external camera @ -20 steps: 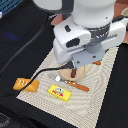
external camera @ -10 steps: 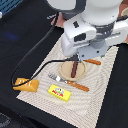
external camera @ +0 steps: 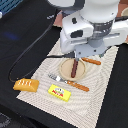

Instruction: Interact with the objects in diverse but meaningful ways.

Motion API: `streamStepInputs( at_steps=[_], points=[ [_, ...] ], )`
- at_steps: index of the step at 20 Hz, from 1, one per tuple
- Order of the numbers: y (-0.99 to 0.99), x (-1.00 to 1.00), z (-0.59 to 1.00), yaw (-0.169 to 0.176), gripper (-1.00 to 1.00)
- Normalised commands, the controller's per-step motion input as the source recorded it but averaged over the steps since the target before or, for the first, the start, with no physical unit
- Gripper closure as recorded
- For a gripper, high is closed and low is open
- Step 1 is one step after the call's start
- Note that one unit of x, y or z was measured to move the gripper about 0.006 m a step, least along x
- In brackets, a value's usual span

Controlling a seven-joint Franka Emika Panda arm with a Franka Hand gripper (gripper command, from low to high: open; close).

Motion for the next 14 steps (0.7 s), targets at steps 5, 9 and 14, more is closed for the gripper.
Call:
streamStepInputs(
  at_steps=[5,9,14],
  points=[
    [0.03,-0.49,-0.32,-0.053,-1.0],
    [0.11,-0.44,-0.38,-0.04,-1.0],
    [0.14,-0.44,-0.46,-0.015,-1.0]
  ],
)
